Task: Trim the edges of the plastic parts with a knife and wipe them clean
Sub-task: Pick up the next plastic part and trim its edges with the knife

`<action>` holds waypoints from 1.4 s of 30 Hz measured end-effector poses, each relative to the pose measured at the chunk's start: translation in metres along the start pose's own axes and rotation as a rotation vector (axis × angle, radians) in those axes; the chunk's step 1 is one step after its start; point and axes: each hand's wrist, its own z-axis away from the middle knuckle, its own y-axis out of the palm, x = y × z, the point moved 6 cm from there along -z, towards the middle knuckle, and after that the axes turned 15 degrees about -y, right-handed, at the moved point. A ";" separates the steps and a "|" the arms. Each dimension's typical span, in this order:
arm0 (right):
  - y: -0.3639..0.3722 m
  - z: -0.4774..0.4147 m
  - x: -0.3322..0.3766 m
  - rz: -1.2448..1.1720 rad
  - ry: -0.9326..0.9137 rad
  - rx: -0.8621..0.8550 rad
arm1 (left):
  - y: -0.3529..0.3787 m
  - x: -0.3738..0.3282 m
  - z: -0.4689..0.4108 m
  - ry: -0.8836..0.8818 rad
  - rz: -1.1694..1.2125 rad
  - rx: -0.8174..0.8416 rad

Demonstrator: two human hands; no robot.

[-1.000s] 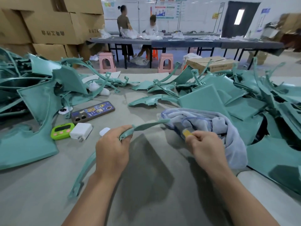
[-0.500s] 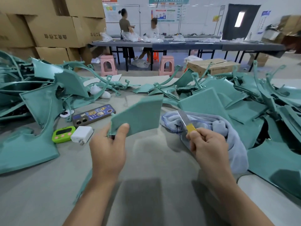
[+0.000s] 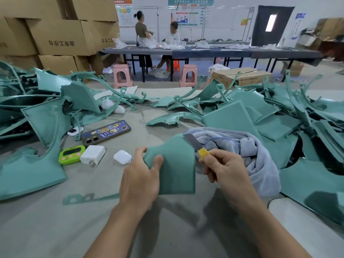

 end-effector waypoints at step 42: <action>0.051 0.026 0.039 -0.158 -0.031 0.615 | -0.001 0.008 -0.022 -0.005 0.000 0.336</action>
